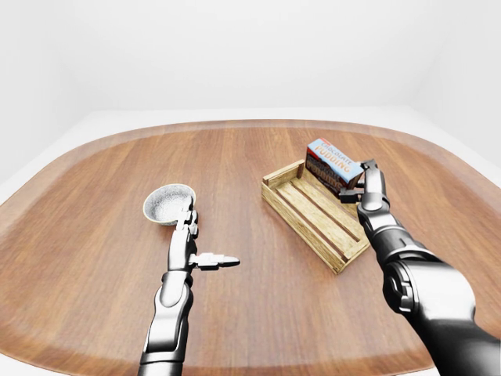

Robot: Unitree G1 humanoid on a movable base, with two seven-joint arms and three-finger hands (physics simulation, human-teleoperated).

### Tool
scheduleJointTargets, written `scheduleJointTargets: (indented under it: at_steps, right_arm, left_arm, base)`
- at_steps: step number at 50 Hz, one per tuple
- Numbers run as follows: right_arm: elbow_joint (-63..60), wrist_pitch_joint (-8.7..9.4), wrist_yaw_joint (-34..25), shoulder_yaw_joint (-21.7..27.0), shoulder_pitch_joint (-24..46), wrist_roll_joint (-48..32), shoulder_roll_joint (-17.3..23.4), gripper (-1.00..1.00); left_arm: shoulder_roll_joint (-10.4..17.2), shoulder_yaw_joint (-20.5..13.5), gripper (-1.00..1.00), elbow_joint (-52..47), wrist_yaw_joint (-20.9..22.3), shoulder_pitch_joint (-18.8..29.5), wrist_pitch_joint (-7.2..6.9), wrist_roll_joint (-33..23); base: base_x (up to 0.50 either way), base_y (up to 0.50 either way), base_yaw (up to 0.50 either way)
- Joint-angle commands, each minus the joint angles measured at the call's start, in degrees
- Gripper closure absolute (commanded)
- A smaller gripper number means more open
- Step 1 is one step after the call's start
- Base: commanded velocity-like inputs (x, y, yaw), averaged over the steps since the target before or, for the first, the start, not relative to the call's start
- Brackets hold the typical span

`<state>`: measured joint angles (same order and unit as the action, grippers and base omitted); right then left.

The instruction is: Pick up the chocolate pudding and put it in the tray.

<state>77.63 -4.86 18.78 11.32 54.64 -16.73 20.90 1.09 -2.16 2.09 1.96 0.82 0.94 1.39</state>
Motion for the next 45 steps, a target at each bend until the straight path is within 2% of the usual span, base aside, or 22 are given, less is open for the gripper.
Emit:
scheduleJointTargets:
  at_steps: [1, 9, 28, 34, 37, 45]
  right_arm:
    - [-0.11, 1.4, -0.51, 0.59, 0.55, -0.23, 0.29, 1.0]
    - [-0.18, 3.96, -3.42, 0.49, 0.08, -0.33, 0.8, 1.0]
    - [-0.2, 6.49, -8.09, -0.17, -0.76, -1.54, 1.18, 1.0]
    - [-0.15, 7.42, -9.75, -0.48, -1.9, -2.48, 1.33, 1.0]
    - [0.08, 8.1, -10.69, -1.97, -4.29, -5.32, 1.83, 1.0]
    - [0.24, 7.87, -11.08, -1.22, -5.9, -6.69, 1.68, 1.0]
  left_arm:
    - [-0.03, 0.03, -1.0, -0.64, 0.08, -0.17, -0.84, -0.16]
    - [-0.03, 0.03, -1.0, -0.64, 0.07, -0.17, -0.83, -0.16]
    - [0.0, 0.06, -1.0, -0.73, 0.21, -0.34, -0.77, -0.16]
    - [-0.05, 0.1, -1.0, -0.92, 0.19, -0.39, -0.94, -0.19]
    - [0.04, 0.11, -1.0, -0.66, 0.39, -0.44, -0.54, -0.28]
    - [-0.01, 0.13, -1.0, -0.67, 0.43, -0.51, -0.46, -0.38]
  base:
    - [0.0, 0.0, 0.0]
    - [0.0, 0.0, 0.0]
    - [0.0, 0.0, 0.0]
    - [0.0, 0.0, 0.0]
    - [0.0, 0.0, 0.0]
    - [0.0, 0.0, 0.0]
